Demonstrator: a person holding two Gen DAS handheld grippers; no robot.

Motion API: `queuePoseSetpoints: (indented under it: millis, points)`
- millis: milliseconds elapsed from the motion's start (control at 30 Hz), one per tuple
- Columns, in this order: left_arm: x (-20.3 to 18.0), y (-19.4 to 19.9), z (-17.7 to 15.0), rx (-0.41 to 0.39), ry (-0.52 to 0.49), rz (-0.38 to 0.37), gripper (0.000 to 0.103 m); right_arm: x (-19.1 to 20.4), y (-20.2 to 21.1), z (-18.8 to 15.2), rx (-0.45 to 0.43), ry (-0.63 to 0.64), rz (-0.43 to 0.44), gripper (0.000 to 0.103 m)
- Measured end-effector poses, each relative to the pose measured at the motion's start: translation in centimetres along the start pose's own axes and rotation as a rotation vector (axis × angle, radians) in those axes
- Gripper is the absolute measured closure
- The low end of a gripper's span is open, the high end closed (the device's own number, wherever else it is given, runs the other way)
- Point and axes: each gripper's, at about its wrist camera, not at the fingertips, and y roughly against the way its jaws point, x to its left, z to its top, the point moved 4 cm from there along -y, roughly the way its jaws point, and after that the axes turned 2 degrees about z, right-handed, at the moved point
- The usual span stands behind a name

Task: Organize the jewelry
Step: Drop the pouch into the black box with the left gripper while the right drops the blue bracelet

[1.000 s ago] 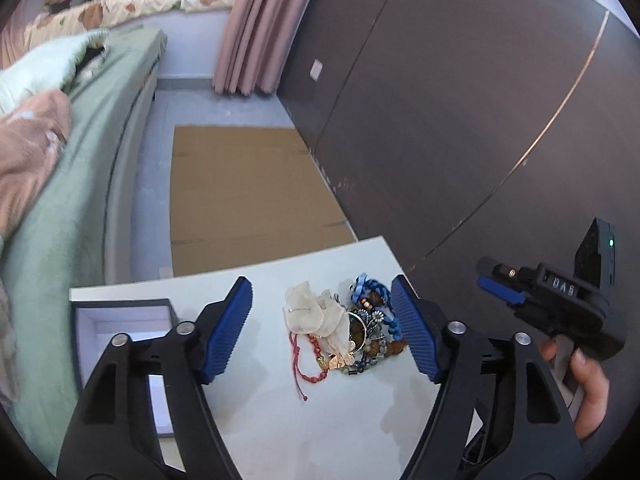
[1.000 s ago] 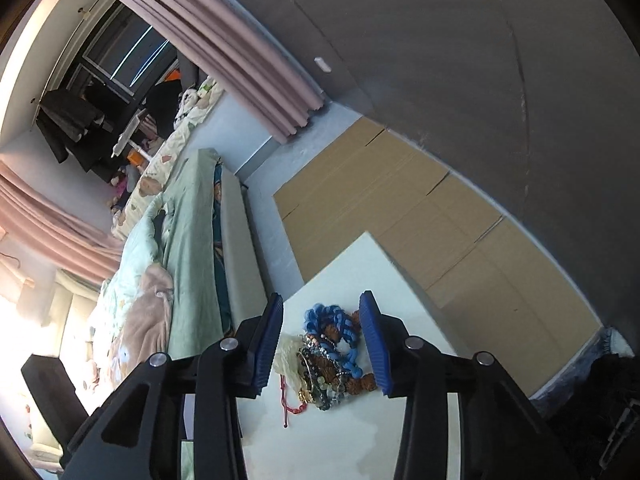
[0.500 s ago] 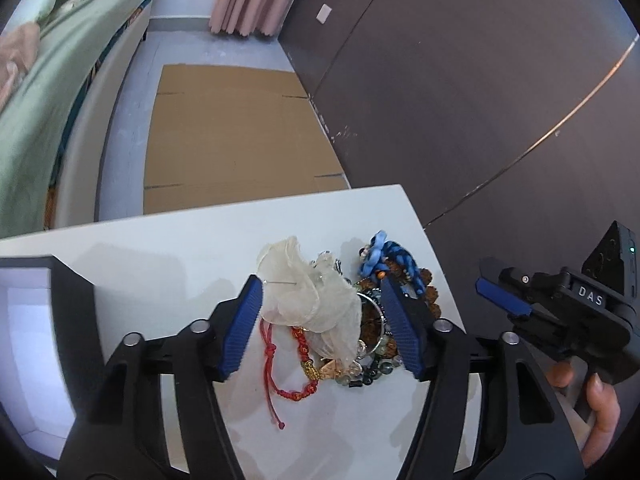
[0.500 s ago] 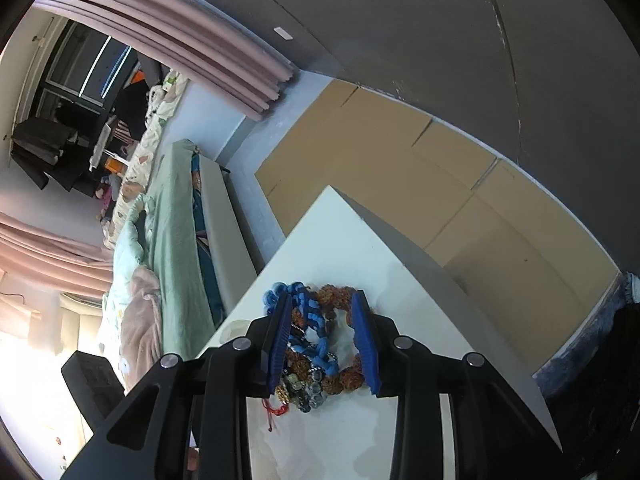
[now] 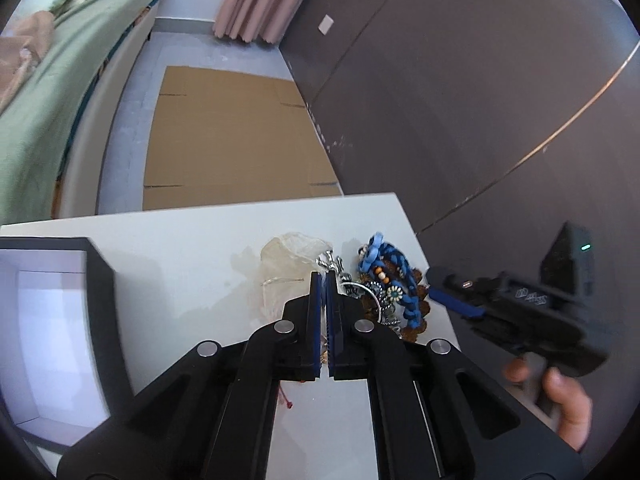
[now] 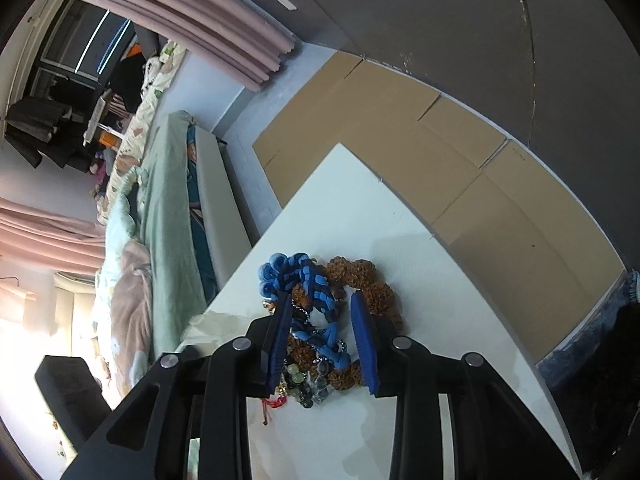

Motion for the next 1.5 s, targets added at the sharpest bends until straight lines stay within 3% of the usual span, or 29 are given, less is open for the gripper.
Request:
queuePoseSetpoints:
  millis: [133,200,233,367,800,1100,1133,1167,1200,1267,1500]
  points:
    - [0.8,2.4,0.6,-0.046,0.017,-0.004,0.100,-0.6,-1.4,-0.2,0.036,-0.012,-0.002,0.075]
    - [1.1,3.7,0.7,-0.068,0.019,0.000,0.100,-0.6,-1.6,-0.3,0.030,-0.016,-0.007,0.083]
    - [1.3,4.4,0.7,-0.079,0.022,0.001,0.100,-0.4,-1.5,-0.3,0.025,-0.014,0.005,0.093]
    - [2.0,7.4,0.8,-0.129,0.029,0.009,0.100,0.7,-0.2,-0.4,-0.020,0.011,0.039,0.097]
    - [6.2,14.8,-0.5,-0.246,0.100,0.009,0.100,6.7,3.7,-2.2,-0.130,0.126,0.211,0.098]
    - [9.4,15.2,-0.6,-0.223,0.126,0.011,0.098,10.2,3.8,-4.0,-0.139,0.207,0.275,0.098]
    - [9.7,15.3,-0.7,-0.218,0.136,0.013,0.083,10.8,3.7,-4.3,-0.136,0.223,0.284,0.098]
    - [10.3,15.4,-0.6,-0.218,0.156,0.021,0.049,11.0,3.7,-4.7,-0.132,0.234,0.291,0.098]
    - [10.7,15.8,-0.7,-0.232,0.166,0.026,0.036,11.4,3.6,-4.9,-0.128,0.246,0.299,0.098]
    - [11.3,17.2,-0.6,-0.283,0.162,0.036,0.030,12.3,3.3,-5.5,-0.117,0.268,0.314,0.098]
    - [13.6,19.0,-0.4,-0.303,0.188,0.090,0.020,15.4,2.1,-8.0,-0.053,0.320,0.403,0.098]
